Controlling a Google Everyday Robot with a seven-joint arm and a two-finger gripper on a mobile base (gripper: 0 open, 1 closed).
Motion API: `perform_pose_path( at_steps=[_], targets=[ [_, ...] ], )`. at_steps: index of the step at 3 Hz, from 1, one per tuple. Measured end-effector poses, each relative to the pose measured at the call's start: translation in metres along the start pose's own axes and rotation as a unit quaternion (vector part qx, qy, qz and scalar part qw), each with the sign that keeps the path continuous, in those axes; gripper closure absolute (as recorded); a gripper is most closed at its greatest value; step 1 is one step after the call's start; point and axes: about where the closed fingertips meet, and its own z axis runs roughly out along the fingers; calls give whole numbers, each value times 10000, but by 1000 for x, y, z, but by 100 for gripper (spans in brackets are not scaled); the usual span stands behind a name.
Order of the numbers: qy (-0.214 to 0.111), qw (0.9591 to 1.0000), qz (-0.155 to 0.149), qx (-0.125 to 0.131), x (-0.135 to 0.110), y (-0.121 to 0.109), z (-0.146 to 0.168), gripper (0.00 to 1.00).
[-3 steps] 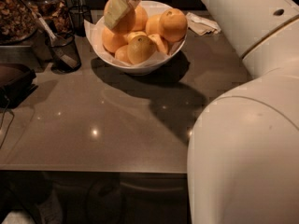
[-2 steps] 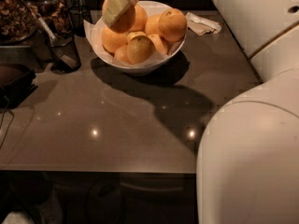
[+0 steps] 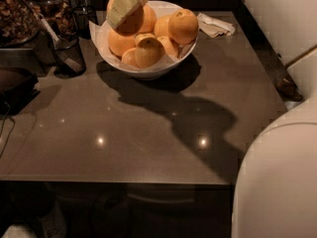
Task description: Pick orange from white bowl
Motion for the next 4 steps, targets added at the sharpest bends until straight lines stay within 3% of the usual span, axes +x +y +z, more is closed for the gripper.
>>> perform_pose_path(
  at_steps=[2,4],
  targets=[
    [-135,9993,321,166,6,48,-43,100],
    [-14,9945,932,472,40,106,-91,100]
  ],
)
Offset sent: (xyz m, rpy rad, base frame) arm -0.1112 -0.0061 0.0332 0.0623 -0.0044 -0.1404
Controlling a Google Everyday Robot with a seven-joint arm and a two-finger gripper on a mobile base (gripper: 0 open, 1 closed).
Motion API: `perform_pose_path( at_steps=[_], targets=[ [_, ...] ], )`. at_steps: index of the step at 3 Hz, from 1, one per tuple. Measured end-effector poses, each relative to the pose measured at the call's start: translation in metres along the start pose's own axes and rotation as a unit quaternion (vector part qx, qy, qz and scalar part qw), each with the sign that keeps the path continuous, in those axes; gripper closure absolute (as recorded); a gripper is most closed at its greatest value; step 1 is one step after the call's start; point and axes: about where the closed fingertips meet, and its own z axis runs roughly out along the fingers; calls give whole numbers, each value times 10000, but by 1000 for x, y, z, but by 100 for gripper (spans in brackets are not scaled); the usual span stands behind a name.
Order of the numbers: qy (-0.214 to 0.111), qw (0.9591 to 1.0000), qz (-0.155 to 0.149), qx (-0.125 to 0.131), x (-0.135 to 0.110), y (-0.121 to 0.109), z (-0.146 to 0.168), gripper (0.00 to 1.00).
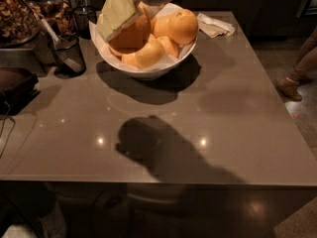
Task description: Pick orange from white bowl
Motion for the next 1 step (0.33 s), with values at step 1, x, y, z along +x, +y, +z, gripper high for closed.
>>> perform_pose_path(
  at_steps=[1],
  targets=[
    [2,10000,1,1,0,0,0,100]
  ],
)
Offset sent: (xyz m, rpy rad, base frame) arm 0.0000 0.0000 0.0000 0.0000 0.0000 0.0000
